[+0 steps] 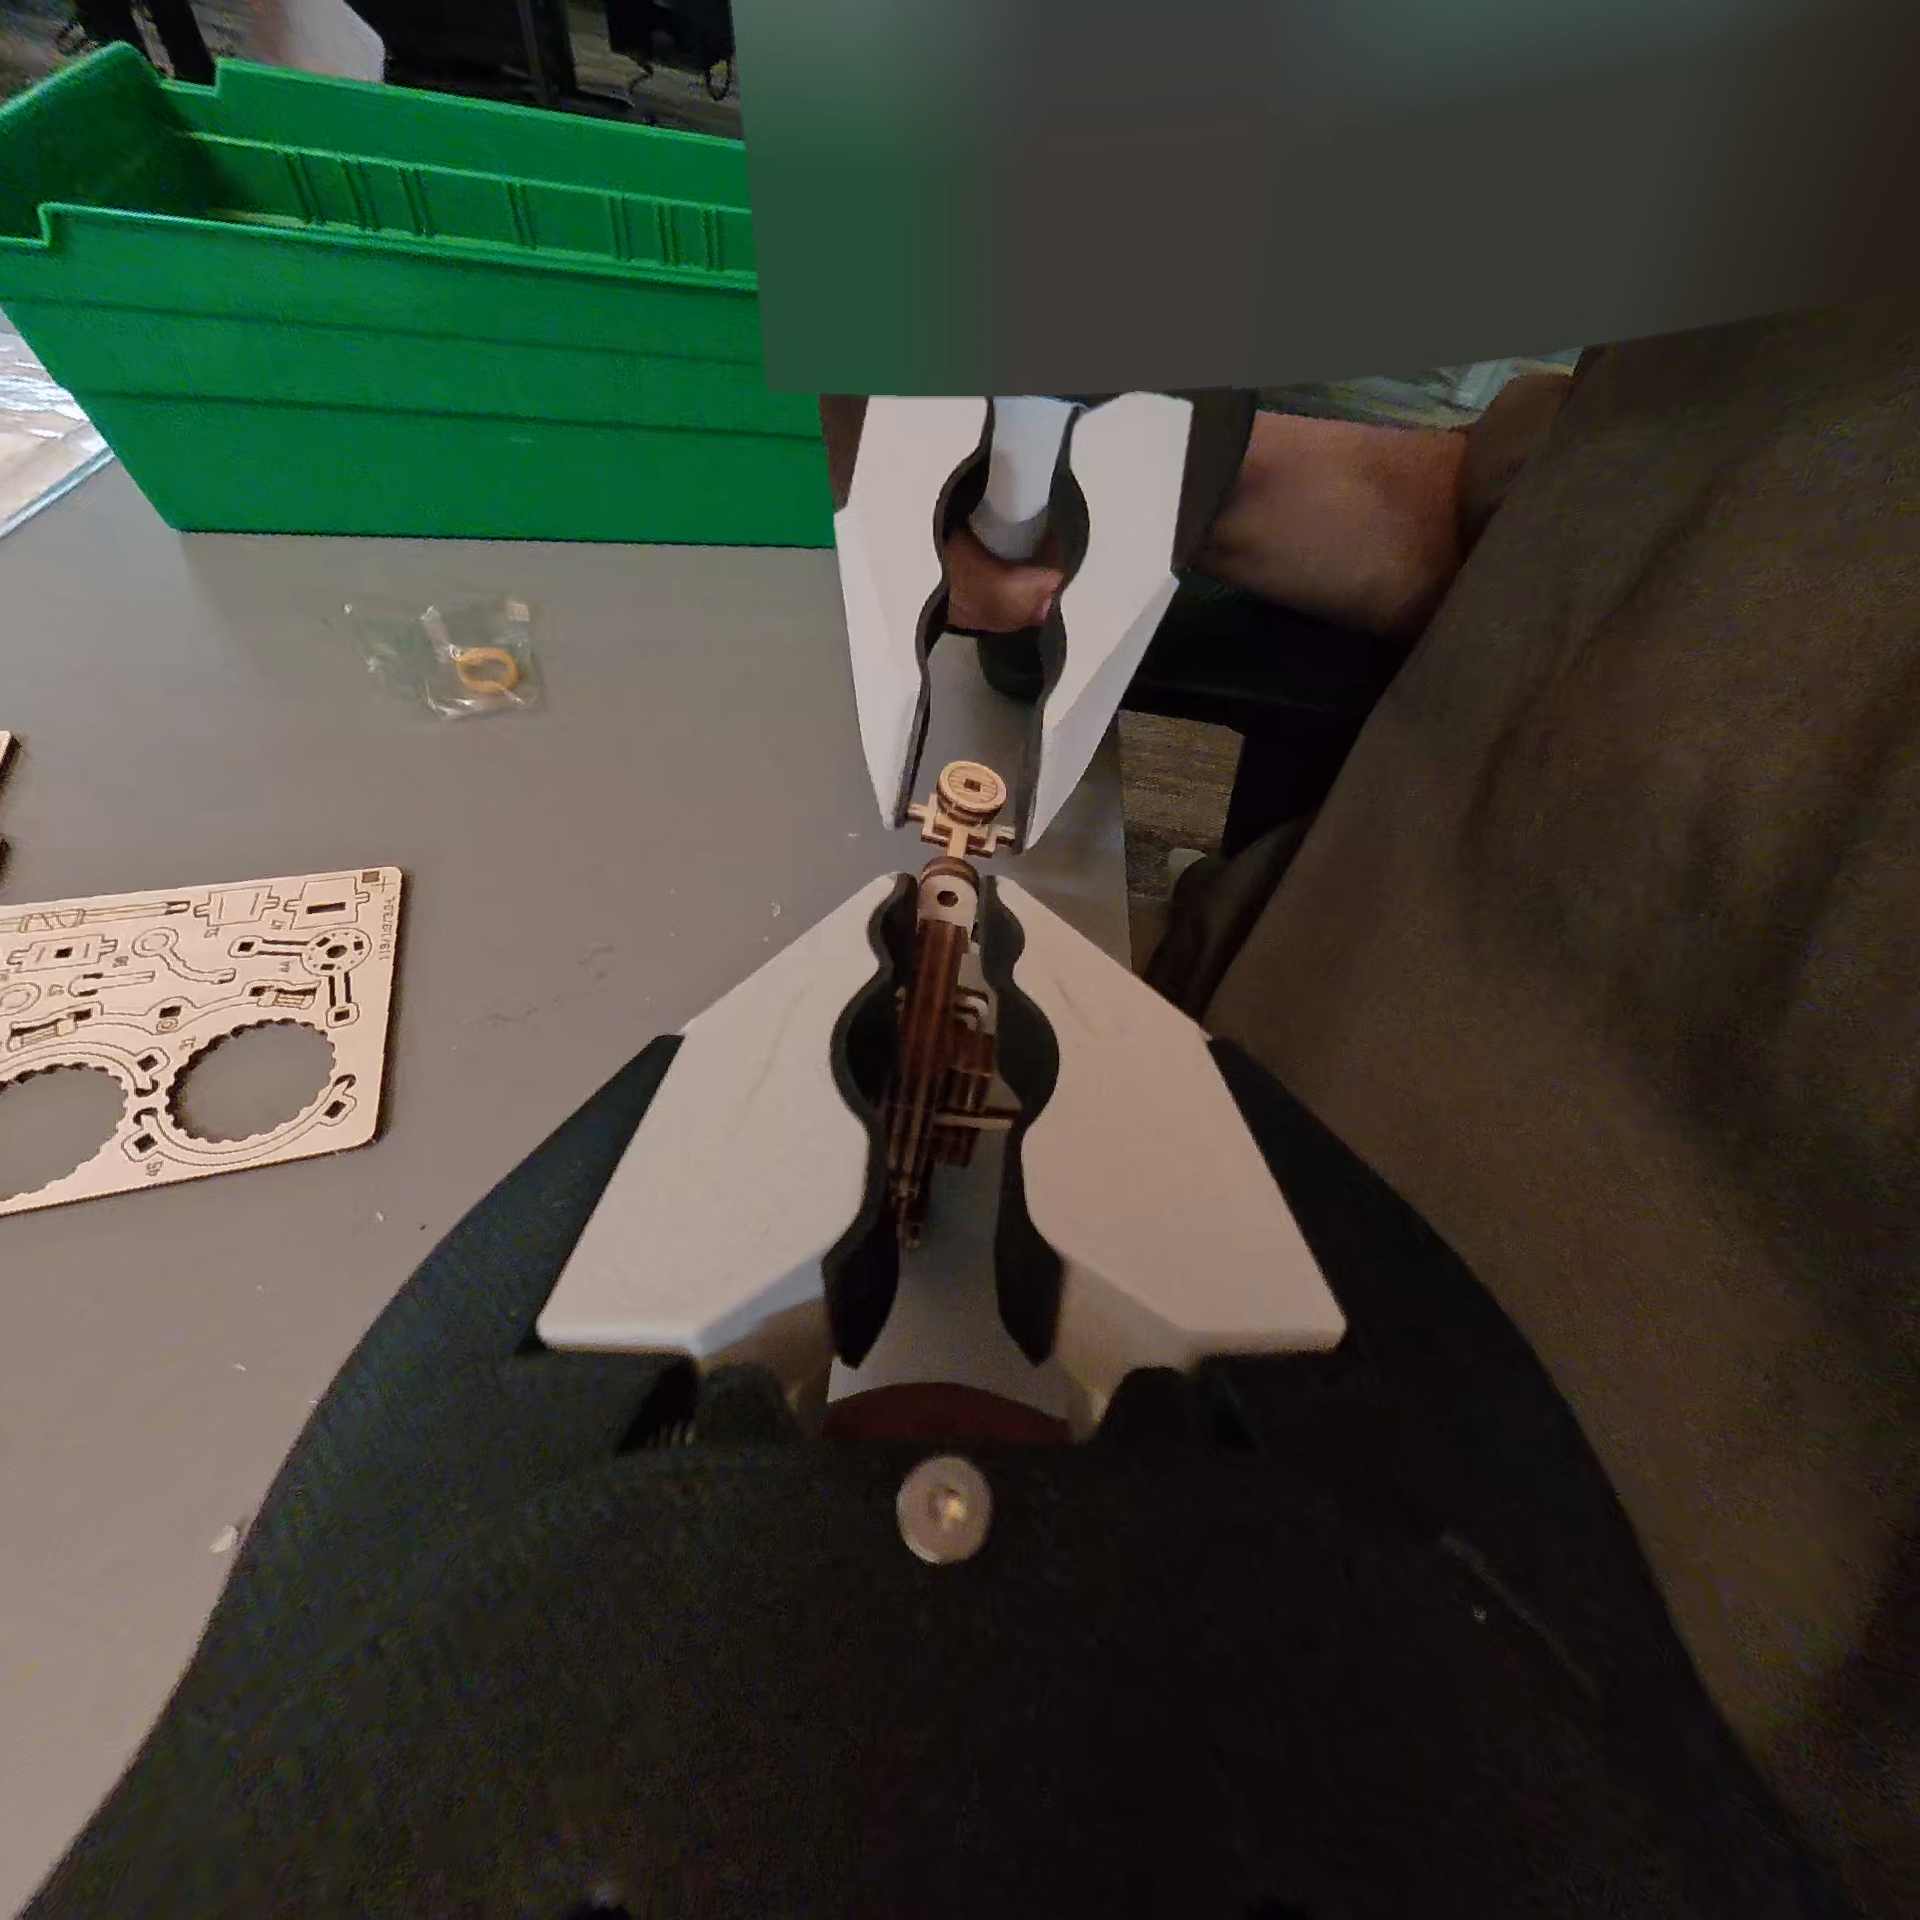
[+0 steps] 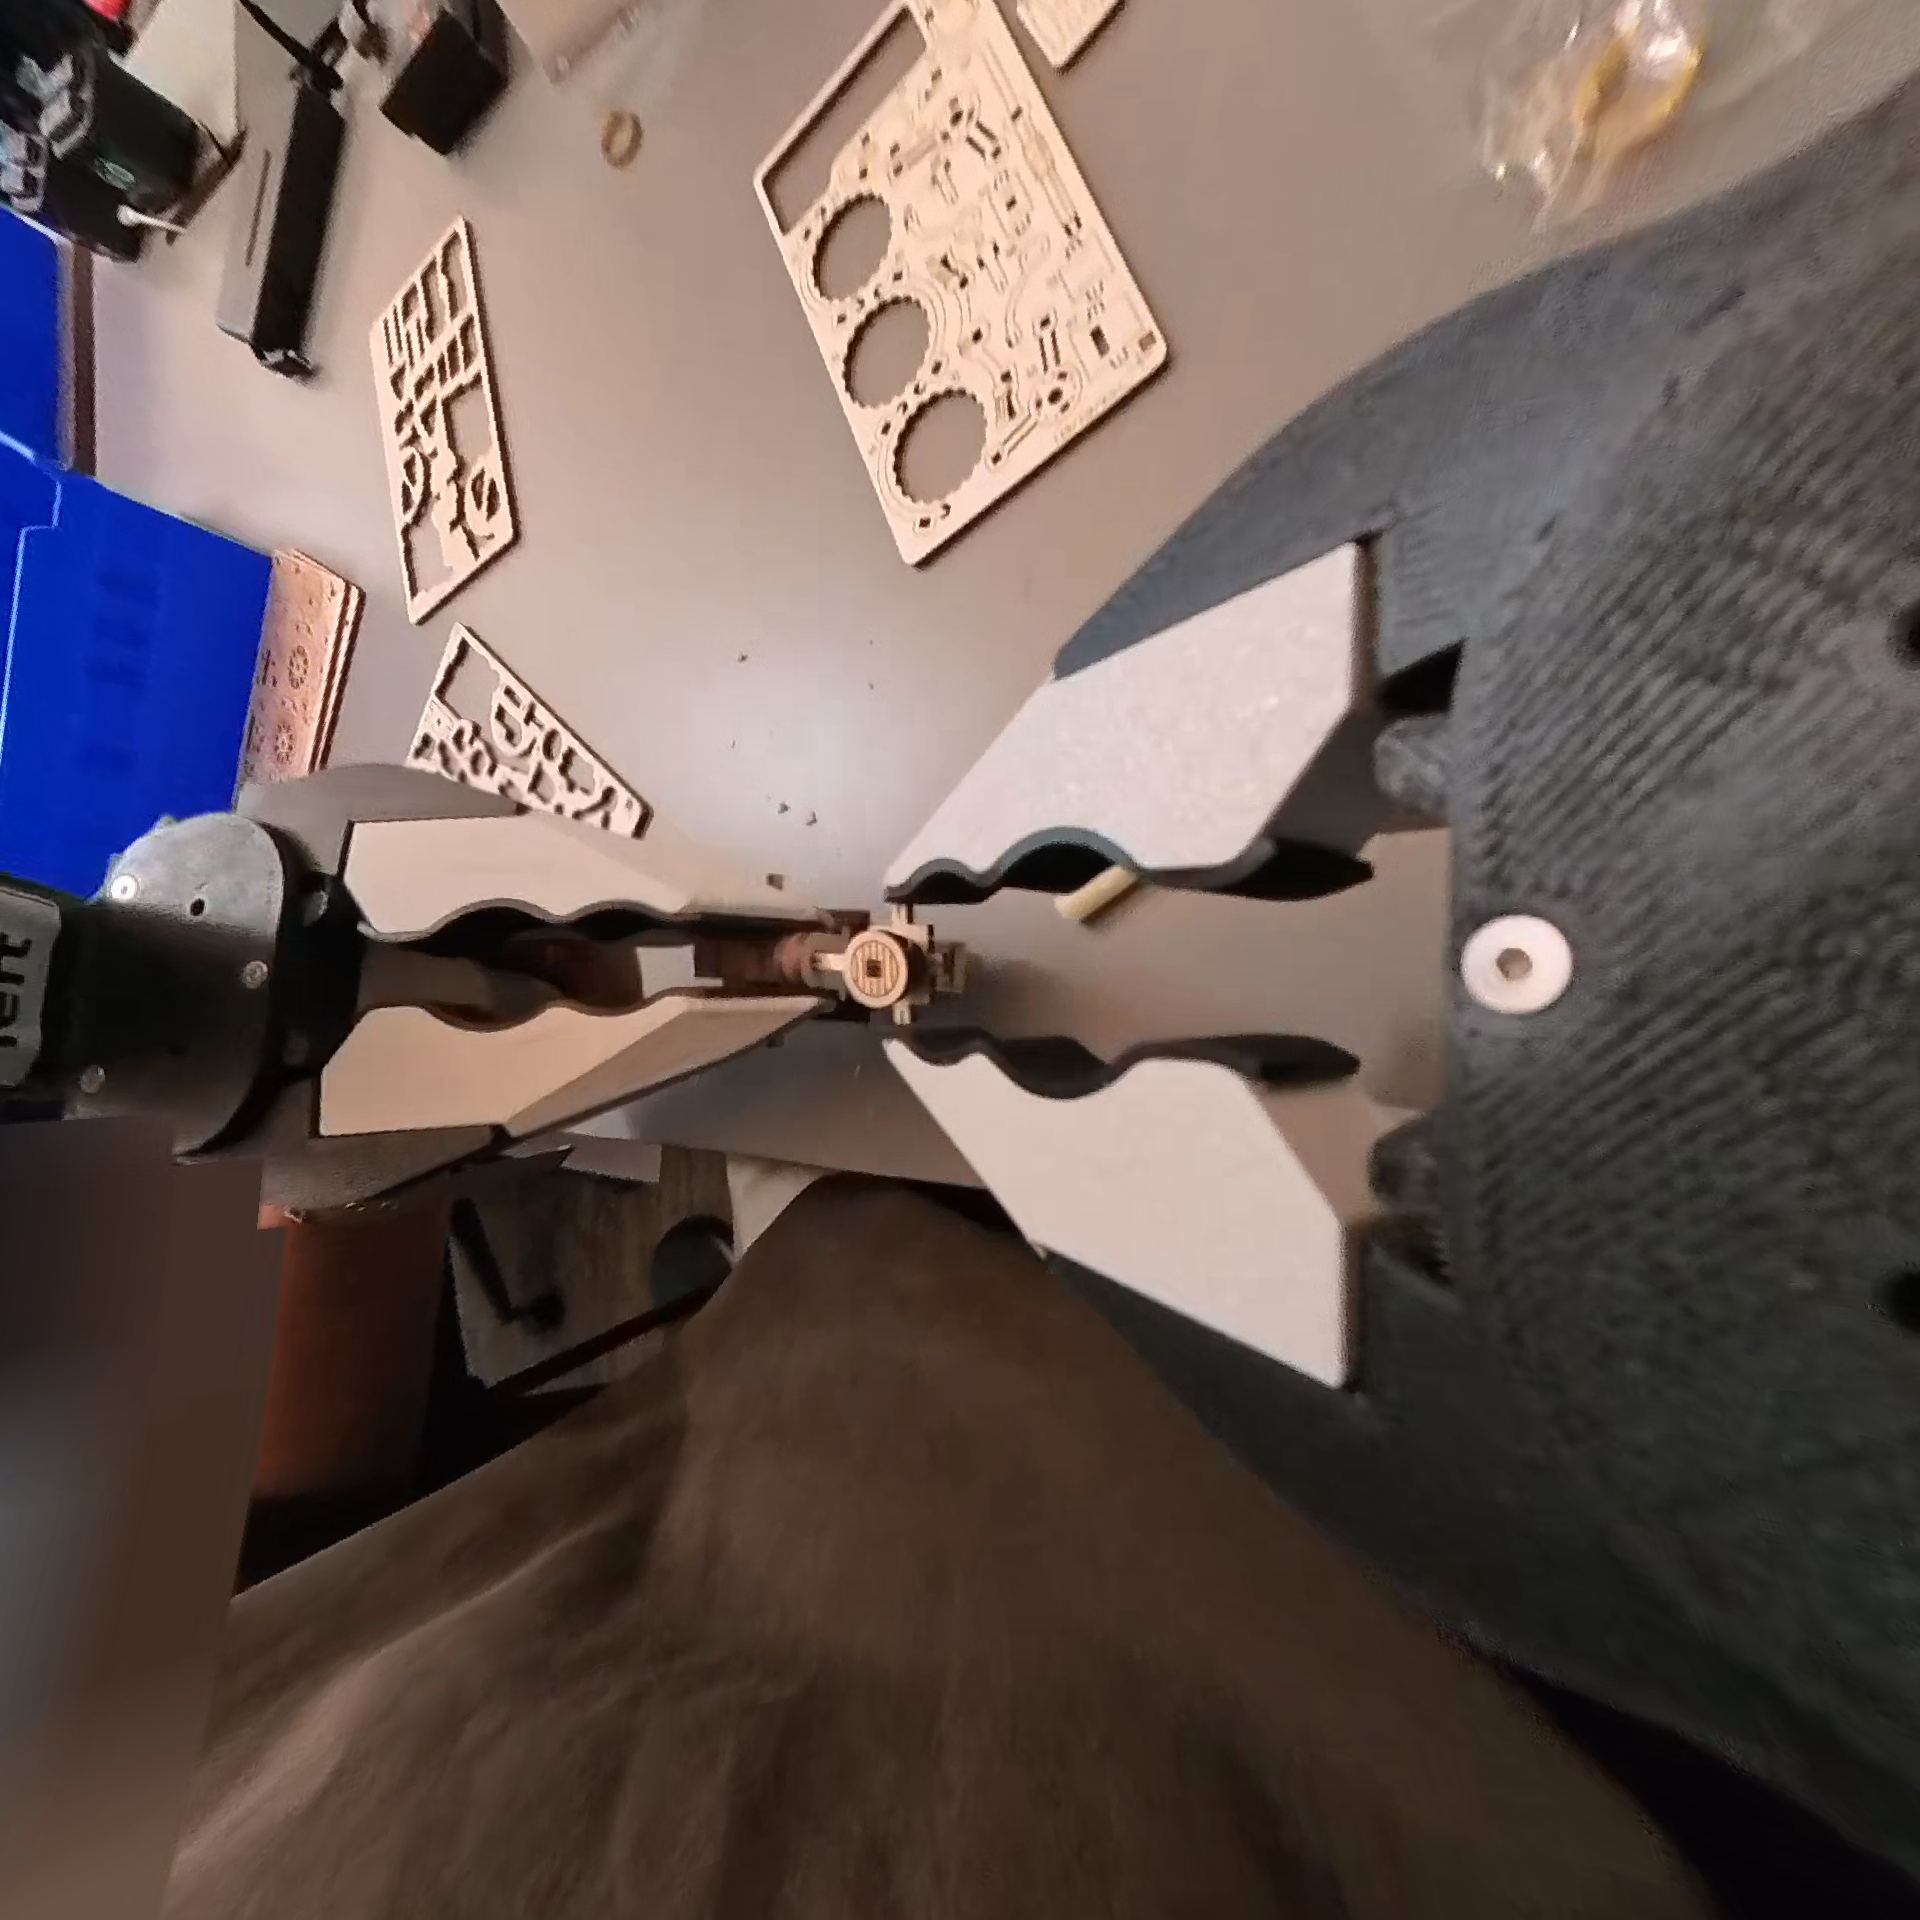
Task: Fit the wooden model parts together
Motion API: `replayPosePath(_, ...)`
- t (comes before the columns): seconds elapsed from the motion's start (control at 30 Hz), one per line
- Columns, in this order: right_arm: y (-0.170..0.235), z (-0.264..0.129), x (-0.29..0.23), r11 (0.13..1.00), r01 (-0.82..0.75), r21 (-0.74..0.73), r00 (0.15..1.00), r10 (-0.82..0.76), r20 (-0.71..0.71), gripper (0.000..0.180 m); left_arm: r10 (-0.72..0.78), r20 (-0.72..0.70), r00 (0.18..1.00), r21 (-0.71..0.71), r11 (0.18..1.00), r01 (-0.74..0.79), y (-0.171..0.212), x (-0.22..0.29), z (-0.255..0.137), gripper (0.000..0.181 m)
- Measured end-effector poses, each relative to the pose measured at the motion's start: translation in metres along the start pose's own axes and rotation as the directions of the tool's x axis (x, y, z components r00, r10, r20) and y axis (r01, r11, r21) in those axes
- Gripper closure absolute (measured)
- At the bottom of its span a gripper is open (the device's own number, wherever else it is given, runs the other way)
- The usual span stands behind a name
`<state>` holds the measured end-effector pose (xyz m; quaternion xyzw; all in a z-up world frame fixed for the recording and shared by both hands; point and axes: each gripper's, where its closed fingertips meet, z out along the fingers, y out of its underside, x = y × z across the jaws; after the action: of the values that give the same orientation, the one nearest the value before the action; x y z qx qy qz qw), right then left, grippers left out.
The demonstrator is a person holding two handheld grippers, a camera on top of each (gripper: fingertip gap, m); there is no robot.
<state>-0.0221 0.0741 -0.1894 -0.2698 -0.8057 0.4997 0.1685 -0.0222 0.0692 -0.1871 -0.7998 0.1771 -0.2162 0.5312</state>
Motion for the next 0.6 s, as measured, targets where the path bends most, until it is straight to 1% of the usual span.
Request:
replayPosePath(0.23, 0.0012, 0.0019, -0.0017, 0.992, -0.117, 0.035, 0.99, 0.114, 0.078, 0.159, -0.004, -0.018, 1.0, 0.008, 1.0, 0.004, 0.0004, 0.0021, -0.0008, 0.171)
replayPosePath(0.6, 0.001, 0.0019, -0.0006, 0.989, -0.145, 0.027, 0.987, 0.142, 0.071, 0.159, 0.007, 0.011, 1.0, 0.005, 1.0, -0.007, -0.0001, -0.0012, -0.0007, 0.17)
